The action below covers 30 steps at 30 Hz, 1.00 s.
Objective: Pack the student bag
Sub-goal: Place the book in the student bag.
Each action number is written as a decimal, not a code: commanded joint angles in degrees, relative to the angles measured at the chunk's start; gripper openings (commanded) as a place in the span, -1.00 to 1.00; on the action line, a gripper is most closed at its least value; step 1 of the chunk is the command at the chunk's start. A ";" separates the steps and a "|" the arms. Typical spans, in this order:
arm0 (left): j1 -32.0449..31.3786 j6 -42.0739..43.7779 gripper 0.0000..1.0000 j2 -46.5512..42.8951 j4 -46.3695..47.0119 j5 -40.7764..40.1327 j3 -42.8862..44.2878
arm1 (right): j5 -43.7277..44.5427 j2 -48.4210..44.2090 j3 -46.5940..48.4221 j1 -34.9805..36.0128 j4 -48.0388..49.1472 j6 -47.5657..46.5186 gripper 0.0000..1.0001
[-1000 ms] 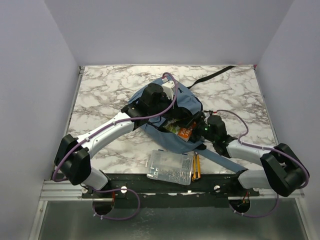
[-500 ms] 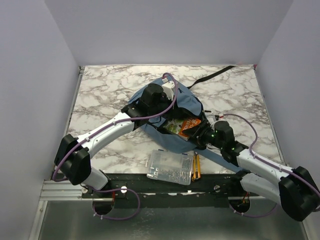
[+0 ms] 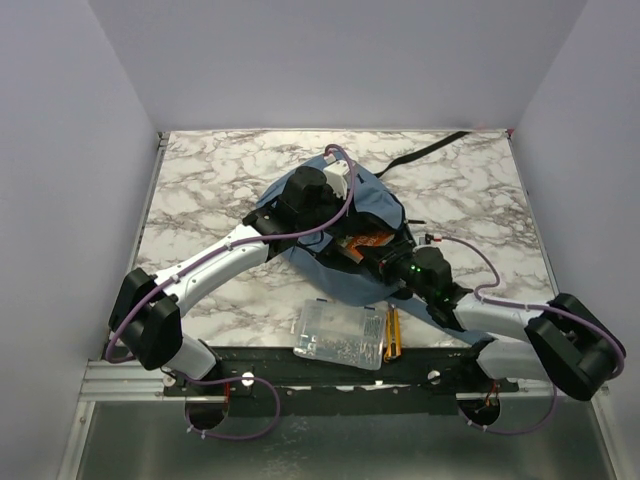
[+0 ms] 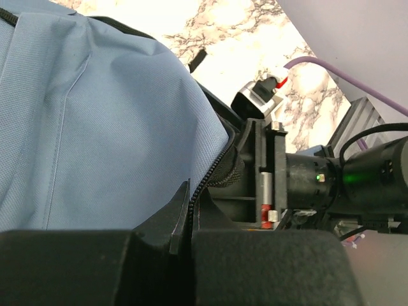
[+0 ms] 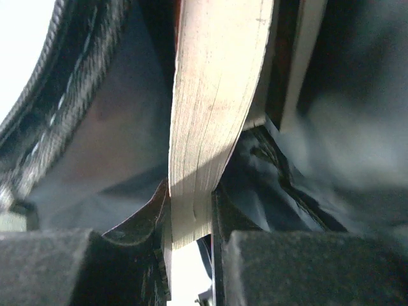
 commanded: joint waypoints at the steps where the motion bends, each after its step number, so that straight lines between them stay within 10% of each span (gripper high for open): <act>1: -0.28 -0.05 -1.00 -0.62 4.85 -1.25 -0.10 | 16.16 7.00 7.99 2.04 7.17 4.54 -0.99; 5: -0.20 0.87 -1.00 -0.46 5.00 -2.27 -0.98 | 16.51 15.65 12.15 5.71 6.79 6.81 -0.98; 11: 0.14 0.89 -1.00 -0.60 5.50 -2.89 -2.91 | 13.69 14.18 5.13 6.92 13.07 4.05 0.20; 16: 0.25 0.67 -1.00 -0.40 5.90 -2.13 -2.85 | 9.10 4.96 6.99 6.75 -9.00 -7.74 0.79; 19: 0.32 0.47 -1.00 -0.78 5.90 -1.35 -3.02 | 8.83 1.53 5.90 6.45 -14.90 -9.98 0.78; 24: 0.33 0.37 -1.00 -1.51 5.87 -0.93 -3.61 | 8.51 5.32 9.01 5.49 -10.15 -12.54 0.05; 30: 0.33 0.09 -1.00 -1.70 5.93 -0.96 -4.31 | 6.47 18.26 20.81 4.98 -2.74 -20.03 -0.24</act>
